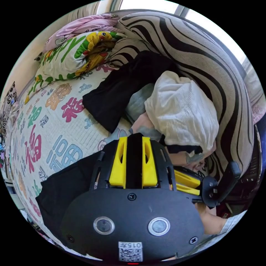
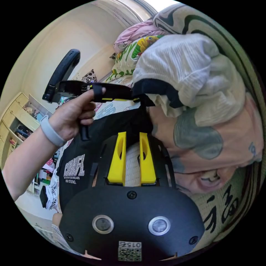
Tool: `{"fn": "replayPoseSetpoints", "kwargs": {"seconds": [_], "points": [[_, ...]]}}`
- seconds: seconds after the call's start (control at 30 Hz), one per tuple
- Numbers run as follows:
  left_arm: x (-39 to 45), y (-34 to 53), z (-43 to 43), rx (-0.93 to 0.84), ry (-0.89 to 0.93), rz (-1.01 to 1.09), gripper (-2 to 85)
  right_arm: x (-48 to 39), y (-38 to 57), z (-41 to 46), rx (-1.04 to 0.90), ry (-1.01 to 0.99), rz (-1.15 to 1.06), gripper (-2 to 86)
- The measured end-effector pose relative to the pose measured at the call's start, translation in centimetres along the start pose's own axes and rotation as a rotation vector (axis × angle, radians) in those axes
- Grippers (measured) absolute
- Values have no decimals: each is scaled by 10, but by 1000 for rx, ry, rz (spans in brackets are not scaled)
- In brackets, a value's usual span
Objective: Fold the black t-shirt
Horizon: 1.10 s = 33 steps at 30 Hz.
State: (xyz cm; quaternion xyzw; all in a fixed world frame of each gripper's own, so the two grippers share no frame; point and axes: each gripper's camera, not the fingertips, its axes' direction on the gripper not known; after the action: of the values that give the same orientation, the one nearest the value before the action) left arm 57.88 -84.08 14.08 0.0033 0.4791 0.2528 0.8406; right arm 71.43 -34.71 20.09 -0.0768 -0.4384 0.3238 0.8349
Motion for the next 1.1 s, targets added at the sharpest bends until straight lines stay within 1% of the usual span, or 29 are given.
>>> {"fn": "replayPoseSetpoints", "kwargs": {"seconds": [0.1, 0.17, 0.23, 0.27, 0.4, 0.47, 0.53, 0.67, 0.73, 0.83, 1.0, 1.07, 1.1], "points": [[-9, -10, 23, -45, 19, -19, 53, -1, -5, -2, 18, -54, -22, 30], [-19, -6, 19, -3, 13, -60, 15, -6, -6, -7, 25, -52, -42, 16], [-35, 7, 1, 84, 10, -68, 2, -12, -5, -13, 40, -32, -70, 11], [-40, 10, -5, 99, 14, -72, 0, -18, -3, -18, 54, -29, -91, 9], [-89, 51, -65, 249, 87, -130, -5, -42, 2, -30, 86, -44, -163, 6], [-115, 80, -96, 318, 89, -170, -5, -68, 4, -35, 89, -81, -232, 5], [-156, 130, -133, 396, 85, -241, -6, -91, 7, -34, 69, -119, -298, 4], [-225, 220, -159, 436, 79, -413, -6, -151, 20, -4, -37, -158, -447, 4], [-267, 277, -151, 406, 115, -545, -6, -172, 28, 19, -106, -165, -486, 4], [-298, 334, -135, 363, 118, -670, -6, -201, 40, 57, -225, -142, -542, 6], [-319, 380, -126, 339, 145, -721, -3, -229, 52, 98, -362, -81, -615, 25], [-322, 390, -130, 321, 115, -728, 2, -235, 55, 111, -461, -96, -626, 51], [-322, 395, -138, 320, 74, -724, 5, -235, 55, 112, -471, -103, -625, 51]]}}
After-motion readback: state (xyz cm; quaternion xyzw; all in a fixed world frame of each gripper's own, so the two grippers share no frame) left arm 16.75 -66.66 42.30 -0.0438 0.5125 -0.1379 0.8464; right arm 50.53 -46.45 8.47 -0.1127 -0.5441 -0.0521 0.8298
